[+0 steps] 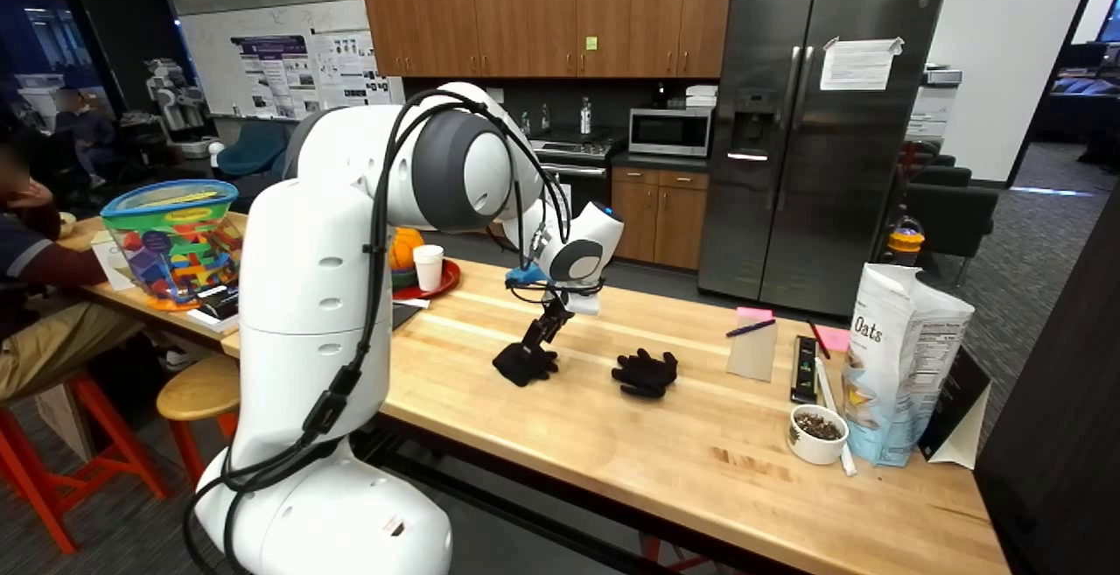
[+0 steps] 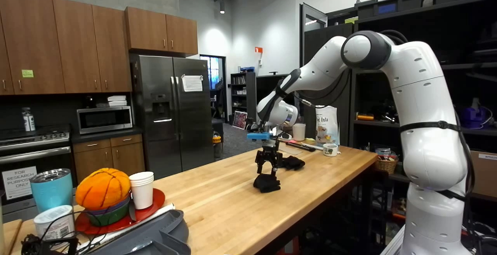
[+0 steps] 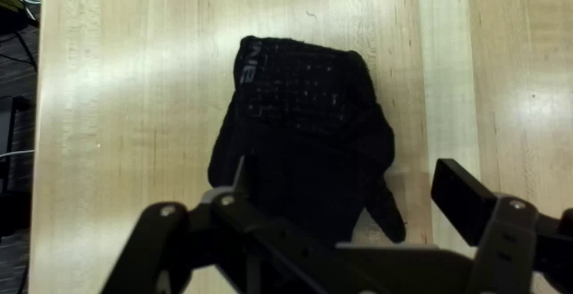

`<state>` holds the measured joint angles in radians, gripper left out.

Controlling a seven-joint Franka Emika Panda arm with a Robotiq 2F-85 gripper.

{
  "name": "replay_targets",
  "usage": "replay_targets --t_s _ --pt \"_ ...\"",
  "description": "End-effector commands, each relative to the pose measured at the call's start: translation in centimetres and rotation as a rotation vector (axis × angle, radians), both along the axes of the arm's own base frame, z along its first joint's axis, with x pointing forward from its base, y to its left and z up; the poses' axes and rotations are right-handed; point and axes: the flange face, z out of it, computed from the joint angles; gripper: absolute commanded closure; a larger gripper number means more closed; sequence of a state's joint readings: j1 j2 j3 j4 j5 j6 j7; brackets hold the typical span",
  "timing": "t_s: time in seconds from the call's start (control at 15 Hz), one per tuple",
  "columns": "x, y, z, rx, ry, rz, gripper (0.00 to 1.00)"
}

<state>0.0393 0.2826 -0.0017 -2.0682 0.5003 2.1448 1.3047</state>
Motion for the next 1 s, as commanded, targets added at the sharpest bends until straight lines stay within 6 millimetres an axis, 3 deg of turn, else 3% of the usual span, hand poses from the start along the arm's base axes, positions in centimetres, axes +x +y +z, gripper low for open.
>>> replay_targets --t_s 0.0,0.53,0.67,0.93 --pt "0.9 0.5 -0.6 -0.032 0.031 0.004 0.31" --pt "1.5 0.7 -0.6 -0.059 0.03 0.011 0.95" --pt "1.7 0.7 -0.1 -0.063 0.017 0.011 1.0" --pt "1.9 0.6 0.5 -0.066 0.001 0.014 0.98"
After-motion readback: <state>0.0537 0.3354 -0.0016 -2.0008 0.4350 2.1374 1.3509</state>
